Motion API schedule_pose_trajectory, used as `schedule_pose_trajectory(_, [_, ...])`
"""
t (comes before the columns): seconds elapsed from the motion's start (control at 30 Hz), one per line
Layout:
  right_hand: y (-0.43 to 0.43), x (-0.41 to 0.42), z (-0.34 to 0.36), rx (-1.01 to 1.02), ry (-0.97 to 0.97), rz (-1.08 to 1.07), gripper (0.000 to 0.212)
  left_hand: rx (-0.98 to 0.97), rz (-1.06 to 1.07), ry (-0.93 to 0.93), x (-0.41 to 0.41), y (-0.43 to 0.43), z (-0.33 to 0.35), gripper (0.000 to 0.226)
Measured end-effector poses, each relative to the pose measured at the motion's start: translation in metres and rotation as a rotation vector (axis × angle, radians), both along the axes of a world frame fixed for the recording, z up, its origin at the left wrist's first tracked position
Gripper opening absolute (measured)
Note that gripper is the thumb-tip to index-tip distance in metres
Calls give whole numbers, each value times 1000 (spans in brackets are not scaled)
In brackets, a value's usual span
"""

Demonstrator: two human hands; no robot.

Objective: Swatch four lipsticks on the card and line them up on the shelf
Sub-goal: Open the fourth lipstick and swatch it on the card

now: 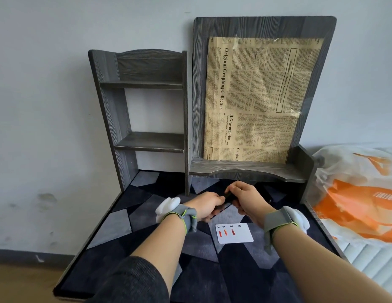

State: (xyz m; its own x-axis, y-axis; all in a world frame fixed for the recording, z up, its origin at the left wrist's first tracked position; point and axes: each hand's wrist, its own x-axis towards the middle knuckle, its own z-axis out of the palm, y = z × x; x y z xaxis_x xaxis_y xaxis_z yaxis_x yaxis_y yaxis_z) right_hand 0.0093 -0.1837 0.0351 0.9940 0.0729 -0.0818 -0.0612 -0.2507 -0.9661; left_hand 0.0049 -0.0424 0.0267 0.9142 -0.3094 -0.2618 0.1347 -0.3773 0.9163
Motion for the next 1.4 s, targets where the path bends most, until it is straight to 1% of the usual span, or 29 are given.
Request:
schedule_pose_trajectory(0.07, [1, -1, 1, -5, -16, 0, 28, -78, 18, 82, -2, 1, 1, 33])
schedule_pose_trajectory(0.17, [3, -1, 2, 5, -32, -23, 26, -111, 38, 132, -2, 0, 2, 33])
schedule_pose_trajectory(0.23, [2, -2, 3, 54, -12, -60, 23, -104, 61, 105, -2, -2, 5, 34])
schedule_pose_trajectory(0.27, [1, -3, 4, 107, 29, -72, 24, -101, 73, 74, -3, -4, 5, 35])
schedule_pose_trajectory(0.33, [-1, -3, 7, 179, 124, -62, 35, -93, 81, -2, -4, -9, 5, 35])
schedule_pose_trajectory(0.37, [-1, -3, 8, 166, 147, -50, 38, -87, 79, -30, -5, -10, 5, 35])
schedule_pose_trajectory(0.43, [1, -1, 8, 121, 142, -52, 36, -90, 74, -40, -7, -14, 6, 34])
schedule_pose_trajectory(0.6, [2, 0, 9, 92, 65, -165, 29, -226, 48, 61, -12, -22, 13, 35])
schedule_pose_trajectory(0.77, [4, -1, 13, 118, 43, -205, 25, -341, 53, 176, -15, -21, 17, 36])
schedule_pose_trajectory(1.03, [10, -9, 17, 170, 107, -190, 23, -386, 36, 296, -16, -13, 19, 36])
schedule_pose_trajectory(1.13, [12, -10, 18, 199, 117, -199, 24, -400, 56, 307, -17, -14, 19, 38])
schedule_pose_trajectory(1.4, [11, -8, 18, 185, 86, -192, 30, -442, 47, 313, -18, -16, 20, 40])
